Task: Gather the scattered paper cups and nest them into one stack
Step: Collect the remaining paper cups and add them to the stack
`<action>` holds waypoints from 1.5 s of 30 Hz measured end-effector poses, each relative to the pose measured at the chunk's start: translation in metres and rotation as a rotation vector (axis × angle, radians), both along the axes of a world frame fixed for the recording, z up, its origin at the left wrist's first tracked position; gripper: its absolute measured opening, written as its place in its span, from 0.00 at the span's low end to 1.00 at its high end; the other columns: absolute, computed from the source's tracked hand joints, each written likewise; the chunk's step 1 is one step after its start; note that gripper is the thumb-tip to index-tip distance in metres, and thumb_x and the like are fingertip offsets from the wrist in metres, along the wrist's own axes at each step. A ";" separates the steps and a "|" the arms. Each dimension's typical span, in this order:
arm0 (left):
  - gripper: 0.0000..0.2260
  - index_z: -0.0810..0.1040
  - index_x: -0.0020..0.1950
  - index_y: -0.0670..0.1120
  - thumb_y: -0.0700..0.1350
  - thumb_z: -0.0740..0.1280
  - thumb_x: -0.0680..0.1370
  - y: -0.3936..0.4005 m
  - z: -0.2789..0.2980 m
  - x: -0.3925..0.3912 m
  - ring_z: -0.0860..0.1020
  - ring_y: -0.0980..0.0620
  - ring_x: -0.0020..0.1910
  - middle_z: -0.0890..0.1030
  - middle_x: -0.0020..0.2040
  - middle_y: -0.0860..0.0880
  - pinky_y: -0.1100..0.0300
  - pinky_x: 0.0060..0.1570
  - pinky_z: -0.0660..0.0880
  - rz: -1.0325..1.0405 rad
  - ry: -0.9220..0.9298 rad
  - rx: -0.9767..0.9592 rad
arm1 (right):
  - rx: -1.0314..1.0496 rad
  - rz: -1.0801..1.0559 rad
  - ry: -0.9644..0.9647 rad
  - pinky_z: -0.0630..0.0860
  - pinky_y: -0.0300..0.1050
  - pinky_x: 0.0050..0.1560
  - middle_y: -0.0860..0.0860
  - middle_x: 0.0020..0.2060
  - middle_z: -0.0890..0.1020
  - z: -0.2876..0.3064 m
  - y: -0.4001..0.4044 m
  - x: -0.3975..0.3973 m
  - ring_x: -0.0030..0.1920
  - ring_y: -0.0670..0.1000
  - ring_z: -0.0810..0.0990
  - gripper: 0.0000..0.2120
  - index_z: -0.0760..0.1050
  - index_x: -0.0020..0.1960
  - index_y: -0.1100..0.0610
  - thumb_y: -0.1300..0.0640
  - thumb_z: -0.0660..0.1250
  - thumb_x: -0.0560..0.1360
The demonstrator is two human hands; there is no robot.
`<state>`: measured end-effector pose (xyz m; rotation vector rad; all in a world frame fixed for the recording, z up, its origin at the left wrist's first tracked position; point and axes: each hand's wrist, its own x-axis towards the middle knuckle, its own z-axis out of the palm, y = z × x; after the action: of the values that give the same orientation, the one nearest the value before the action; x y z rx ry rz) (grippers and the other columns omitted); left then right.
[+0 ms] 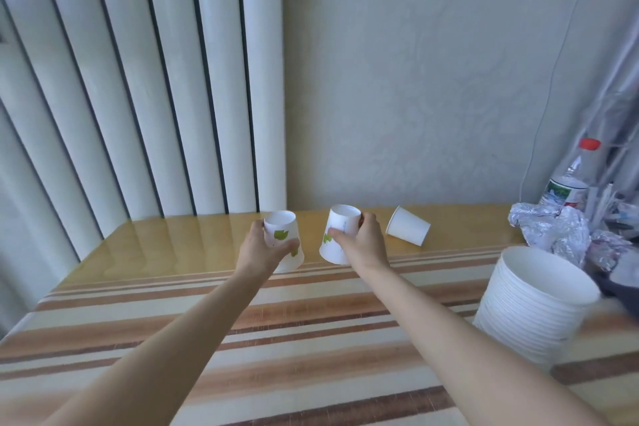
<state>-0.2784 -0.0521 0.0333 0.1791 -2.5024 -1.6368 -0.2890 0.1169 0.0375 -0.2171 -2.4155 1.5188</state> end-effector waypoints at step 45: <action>0.29 0.62 0.70 0.46 0.49 0.70 0.74 0.220 0.109 0.159 0.78 0.52 0.55 0.77 0.57 0.50 0.59 0.53 0.74 -0.523 0.114 0.423 | -0.658 -0.212 0.196 0.68 0.44 0.50 0.51 0.42 0.80 0.104 0.244 0.217 0.48 0.52 0.75 0.07 0.73 0.42 0.54 0.64 0.70 0.70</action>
<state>-0.1197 0.1675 0.1427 -0.5556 -2.1978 -2.2796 -0.0718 0.3611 0.1413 -0.4151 -1.6194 2.0622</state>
